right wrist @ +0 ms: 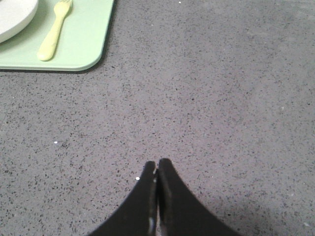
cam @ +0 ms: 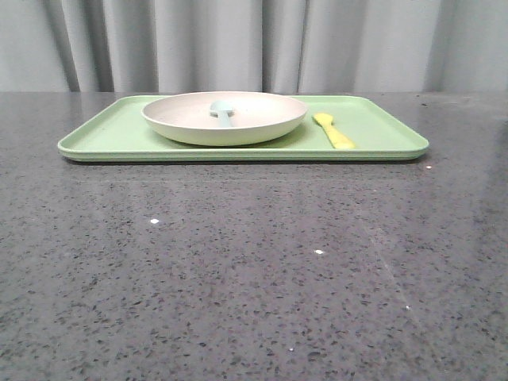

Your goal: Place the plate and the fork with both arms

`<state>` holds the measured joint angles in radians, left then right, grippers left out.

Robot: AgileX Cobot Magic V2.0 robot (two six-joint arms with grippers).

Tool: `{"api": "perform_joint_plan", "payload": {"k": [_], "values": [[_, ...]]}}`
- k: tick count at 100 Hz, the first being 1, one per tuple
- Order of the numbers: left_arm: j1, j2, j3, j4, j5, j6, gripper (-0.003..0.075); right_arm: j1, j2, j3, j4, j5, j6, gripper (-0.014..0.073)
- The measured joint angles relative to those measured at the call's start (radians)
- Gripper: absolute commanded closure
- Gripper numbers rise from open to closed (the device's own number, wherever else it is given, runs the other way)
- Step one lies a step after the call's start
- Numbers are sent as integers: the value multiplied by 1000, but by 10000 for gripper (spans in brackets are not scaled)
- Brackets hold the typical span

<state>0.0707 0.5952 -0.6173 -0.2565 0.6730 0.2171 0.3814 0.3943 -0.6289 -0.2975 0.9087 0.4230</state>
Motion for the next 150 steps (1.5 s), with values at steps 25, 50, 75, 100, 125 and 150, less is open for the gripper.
{"api": "perform_joint_plan", "payload": {"k": [25,50,75,100,125,150], "values": [[0,0,0,0,0,0,741,0,0,0,-2,0,0,713],[0,0,0,0,0,0,741,0,0,0,-2,0,0,713],[0,0,0,0,0,0,741,0,0,0,-2,0,0,713],[-16,-12,29,26,-107,0,741,0,0,0,-2,-1,0,713],[-111,-143,210,87,-449,0,741,0,0,0,-2,-1,0,713],[-140,-351,413,183,-555,-64,741,0,0,0,-2,-1,0,713]]}}
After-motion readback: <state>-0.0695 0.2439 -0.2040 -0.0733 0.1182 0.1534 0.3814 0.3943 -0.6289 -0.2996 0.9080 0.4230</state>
